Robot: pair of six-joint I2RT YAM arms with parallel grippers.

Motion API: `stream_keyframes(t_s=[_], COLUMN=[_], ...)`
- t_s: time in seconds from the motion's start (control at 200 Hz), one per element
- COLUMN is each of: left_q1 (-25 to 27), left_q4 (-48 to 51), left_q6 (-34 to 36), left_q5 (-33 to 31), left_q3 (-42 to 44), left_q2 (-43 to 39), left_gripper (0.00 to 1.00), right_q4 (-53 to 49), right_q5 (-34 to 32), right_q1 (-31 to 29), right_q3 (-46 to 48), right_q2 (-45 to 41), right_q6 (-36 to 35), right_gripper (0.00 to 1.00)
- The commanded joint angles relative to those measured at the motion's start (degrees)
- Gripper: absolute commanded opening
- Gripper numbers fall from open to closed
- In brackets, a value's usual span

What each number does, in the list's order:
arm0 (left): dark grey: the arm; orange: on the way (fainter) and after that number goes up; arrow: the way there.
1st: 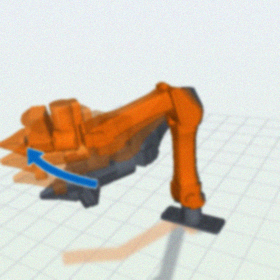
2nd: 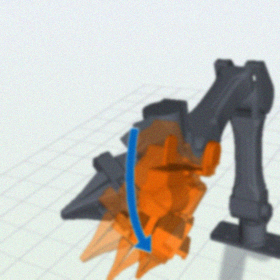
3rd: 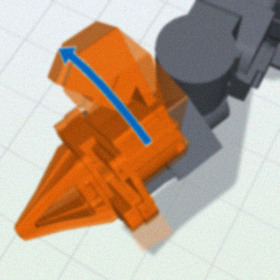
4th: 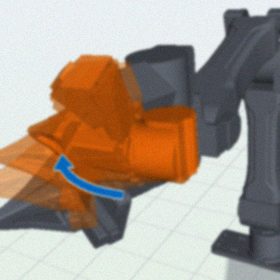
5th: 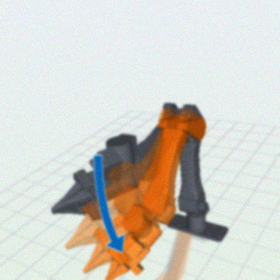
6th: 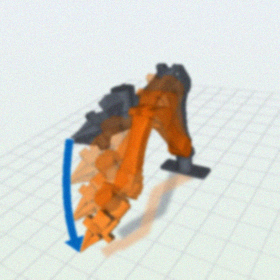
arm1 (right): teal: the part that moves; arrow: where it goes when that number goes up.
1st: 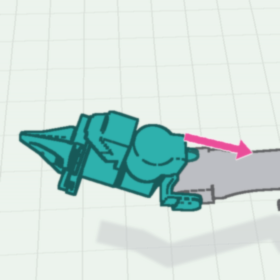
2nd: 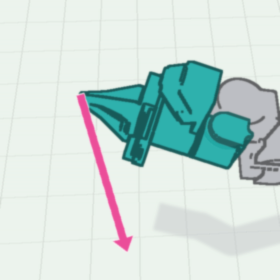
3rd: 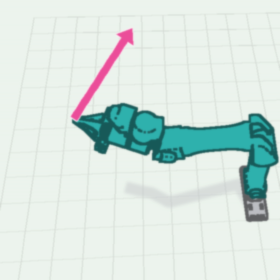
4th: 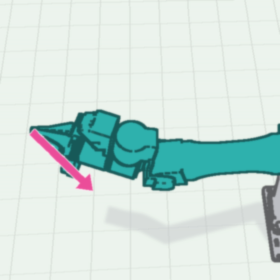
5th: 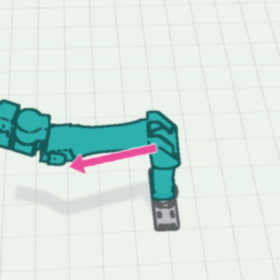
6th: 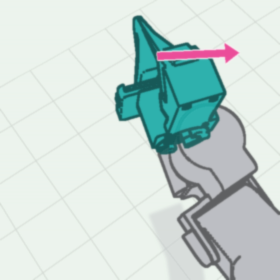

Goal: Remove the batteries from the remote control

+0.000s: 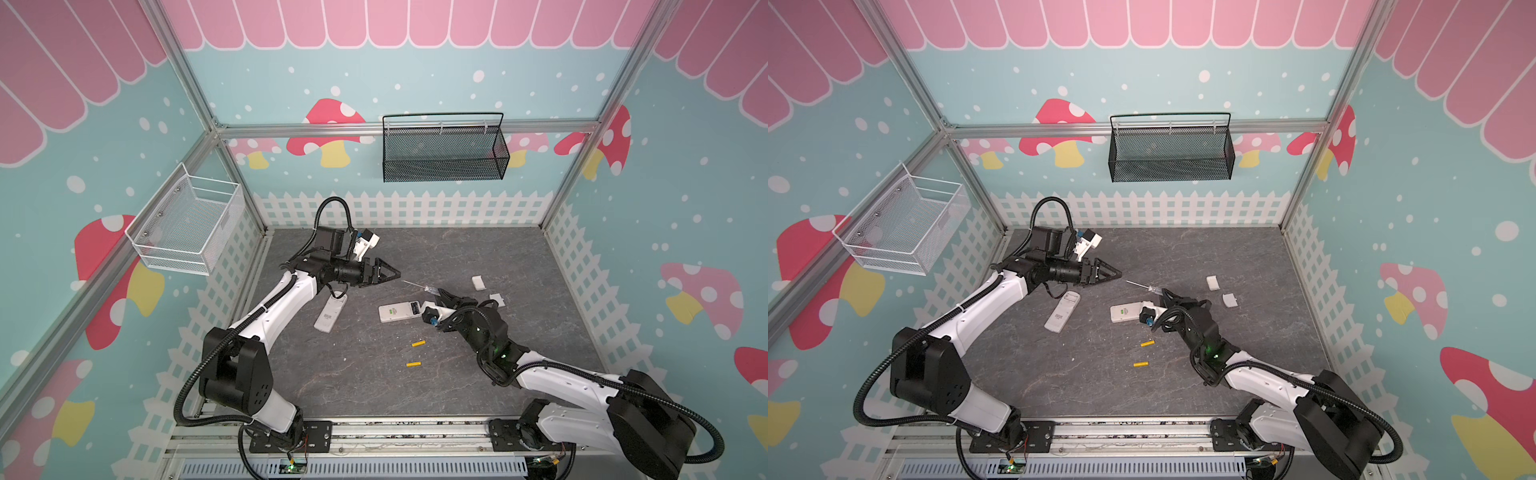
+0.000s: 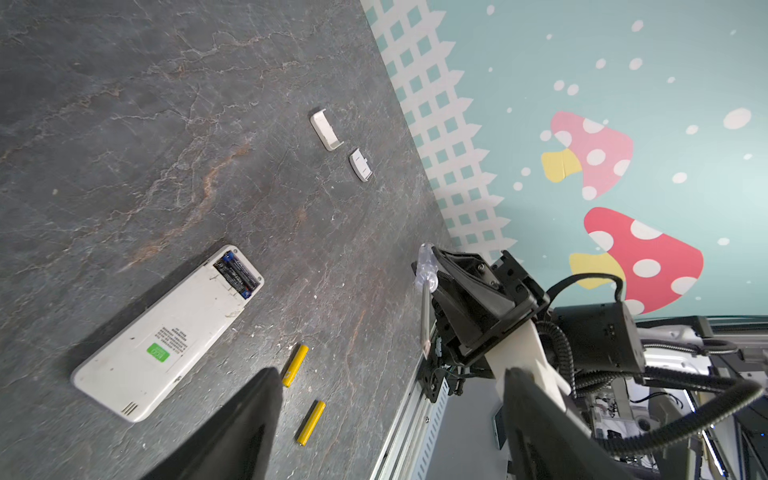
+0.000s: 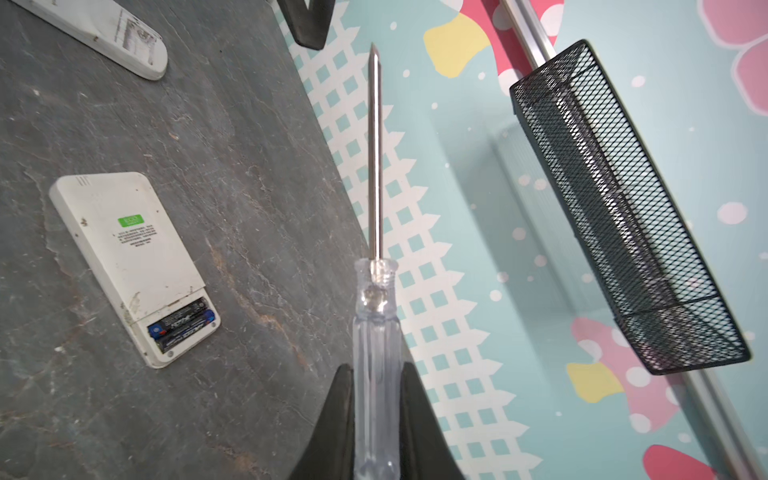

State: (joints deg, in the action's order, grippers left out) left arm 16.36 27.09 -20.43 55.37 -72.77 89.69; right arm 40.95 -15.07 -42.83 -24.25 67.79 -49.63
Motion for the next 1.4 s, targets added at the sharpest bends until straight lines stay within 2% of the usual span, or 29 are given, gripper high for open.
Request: stream_keyframes(t_s=[0.0, 0.205, 0.365, 0.42, 0.515, 0.645, 1.006, 1.076, 1.116, 1.196, 1.321, 1.396], left_q1=[0.6, 1.8, 2.9, 3.1, 3.6, 3.4, 3.8, 3.8, 3.8, 3.8, 3.2, 3.0], left_q4=[-2.7, -4.9, -11.7, -12.1, -12.1, -11.9, -11.6, -11.4, -11.0, -10.6, -8.7, -5.7], left_q6=[-2.9, -7.0, -13.1, -13.2, -13.3, -13.0, -13.2, -12.9, -12.4, -11.8, -9.5, -6.3], left_q5=[1.0, -1.0, 1.6, 1.8, 1.4, 1.1, 0.9, 0.9, 1.0, 1.2, 0.9, 0.1], left_q3=[1.2, 2.3, 5.5, 5.4, 5.7, 4.9, 4.9, 4.9, 4.7, 5.0, 4.3, 3.5], left_q2=[0.3, 1.4, 1.4, 1.4, 1.5, 2.2, 2.8, 3.0, 3.0, 2.9, 2.5, 1.9], left_gripper=[0.83, 0.78, 0.7, 0.65, 0.61, 0.42, 0.19, 0.09, 0.0, 0.0, 0.0, 0.0], right_q4=[7.5, 13.5, 15.4, 15.5, 16.5, 16.7, 17.4, 17.6, 17.8, 18.0, 18.0, 17.9], right_q5=[-5.0, -8.7, -8.7, -9.2, -8.2, -8.9, -8.8, -9.4, -9.5, -9.3, -9.5, -9.4], right_q1=[-1.6, -3.3, -4.3, -4.6, -4.8, -5.1, -5.5, -5.5, -5.5, -5.5, -5.6, -5.5], right_q3=[0.1, 0.1, -0.5, -1.1, -1.2, -2.1, -2.9, -3.1, -3.0, -2.5, -1.6, -0.6], right_q2=[1.3, 4.6, 7.4, 8.2, 8.7, 10.4, 13.1, 14.0, 14.2, 14.1, 12.4, 10.6], right_q6=[-8.2, -12.6, -14.4, -14.8, -14.6, -14.8, -14.0, -13.9, -13.5, -12.8, -11.6, -10.3], right_gripper=[0.0, 0.0, 0.0, 0.0, 0.0, 0.0, 0.0, 0.0, 0.0, 0.0, 0.13, 0.25])
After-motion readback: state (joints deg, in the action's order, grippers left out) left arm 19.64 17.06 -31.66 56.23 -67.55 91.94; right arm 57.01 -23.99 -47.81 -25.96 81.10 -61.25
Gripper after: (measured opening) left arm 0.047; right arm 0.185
